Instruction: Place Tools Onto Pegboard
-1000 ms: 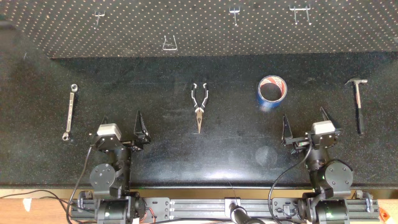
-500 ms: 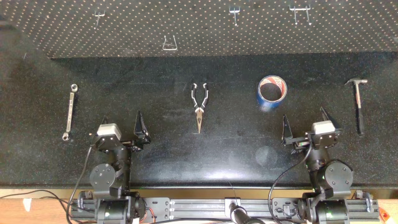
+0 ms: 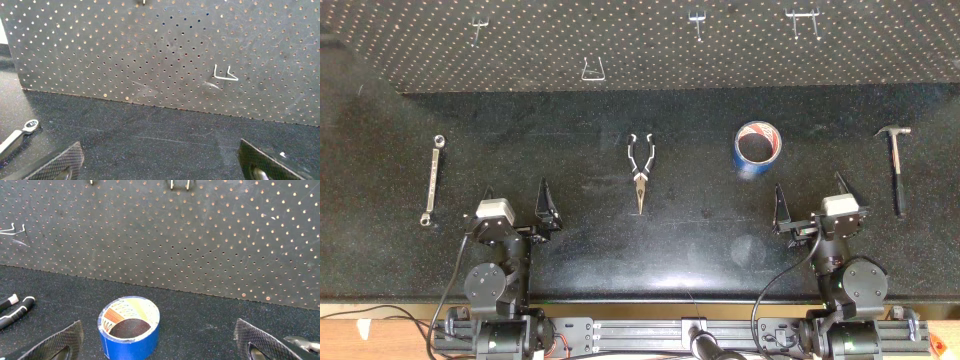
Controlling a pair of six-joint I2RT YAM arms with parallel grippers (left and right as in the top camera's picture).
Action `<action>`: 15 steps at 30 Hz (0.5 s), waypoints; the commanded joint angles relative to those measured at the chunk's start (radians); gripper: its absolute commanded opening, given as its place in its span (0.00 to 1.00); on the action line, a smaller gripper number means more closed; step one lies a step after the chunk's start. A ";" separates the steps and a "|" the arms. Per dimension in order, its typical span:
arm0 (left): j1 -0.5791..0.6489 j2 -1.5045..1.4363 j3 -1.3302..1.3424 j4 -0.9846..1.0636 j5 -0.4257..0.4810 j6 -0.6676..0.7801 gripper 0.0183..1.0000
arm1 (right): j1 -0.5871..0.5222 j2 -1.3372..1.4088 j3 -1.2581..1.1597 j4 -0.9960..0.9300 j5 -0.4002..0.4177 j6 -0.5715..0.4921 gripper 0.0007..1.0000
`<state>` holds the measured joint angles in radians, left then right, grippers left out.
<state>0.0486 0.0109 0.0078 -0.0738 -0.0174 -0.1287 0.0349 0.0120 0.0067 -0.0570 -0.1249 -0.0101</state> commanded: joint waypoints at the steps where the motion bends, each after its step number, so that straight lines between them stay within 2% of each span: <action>1: -0.003 -0.007 -0.002 -0.006 0.003 -0.005 1.00 | 0.006 -0.011 -0.003 -0.006 0.002 -0.006 0.98; 11: -0.003 -0.007 -0.002 -0.005 0.004 -0.005 1.00 | 0.006 -0.011 -0.003 -0.006 0.002 -0.006 0.98; 15: -0.002 0.002 0.003 0.002 0.060 0.019 1.00 | 0.006 -0.011 -0.003 -0.006 0.002 -0.006 0.98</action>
<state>0.0486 0.0109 0.0078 -0.0738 -0.0017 -0.1284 0.0349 0.0120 0.0067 -0.0570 -0.1249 -0.0101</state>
